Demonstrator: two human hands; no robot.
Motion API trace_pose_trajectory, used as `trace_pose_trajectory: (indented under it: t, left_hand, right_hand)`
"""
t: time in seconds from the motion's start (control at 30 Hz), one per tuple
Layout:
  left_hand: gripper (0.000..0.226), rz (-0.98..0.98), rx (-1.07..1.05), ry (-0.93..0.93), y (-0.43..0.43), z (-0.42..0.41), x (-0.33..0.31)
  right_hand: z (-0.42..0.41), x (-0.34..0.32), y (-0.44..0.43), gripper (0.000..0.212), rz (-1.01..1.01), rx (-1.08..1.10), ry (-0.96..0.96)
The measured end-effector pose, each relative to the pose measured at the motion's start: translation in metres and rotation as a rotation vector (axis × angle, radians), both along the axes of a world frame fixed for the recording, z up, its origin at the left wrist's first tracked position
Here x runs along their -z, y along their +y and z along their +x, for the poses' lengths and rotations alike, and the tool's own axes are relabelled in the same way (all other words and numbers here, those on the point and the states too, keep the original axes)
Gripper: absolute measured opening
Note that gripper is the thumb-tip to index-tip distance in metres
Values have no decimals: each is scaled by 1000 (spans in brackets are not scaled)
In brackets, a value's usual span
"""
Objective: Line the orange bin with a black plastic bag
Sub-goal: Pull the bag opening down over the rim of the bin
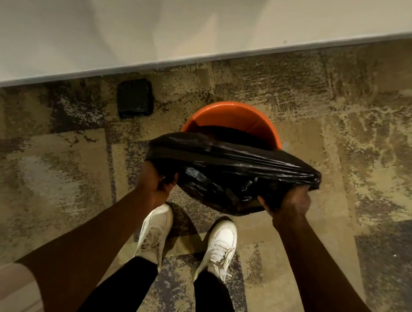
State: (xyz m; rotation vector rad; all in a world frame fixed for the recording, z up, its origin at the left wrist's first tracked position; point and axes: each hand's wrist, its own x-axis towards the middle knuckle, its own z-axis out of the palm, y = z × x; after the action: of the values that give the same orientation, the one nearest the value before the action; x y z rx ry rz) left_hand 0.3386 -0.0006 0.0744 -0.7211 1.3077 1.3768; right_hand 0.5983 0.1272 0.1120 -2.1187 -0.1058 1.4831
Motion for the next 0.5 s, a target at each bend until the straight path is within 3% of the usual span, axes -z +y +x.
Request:
trace_pose_trajectory:
  t: [0.17, 0.33, 0.5]
  left_hand:
    - [14, -136, 76, 69, -1, 0, 10]
    - [7, -153, 20, 41, -2, -2, 16]
    - [14, -155, 47, 39, -3, -2, 28]
  right_hand:
    - [4, 7, -9, 54, -104, 22, 58]
    - [4, 9, -4, 38, -22, -23, -3]
    - [7, 18, 0, 37, -20, -63, -41]
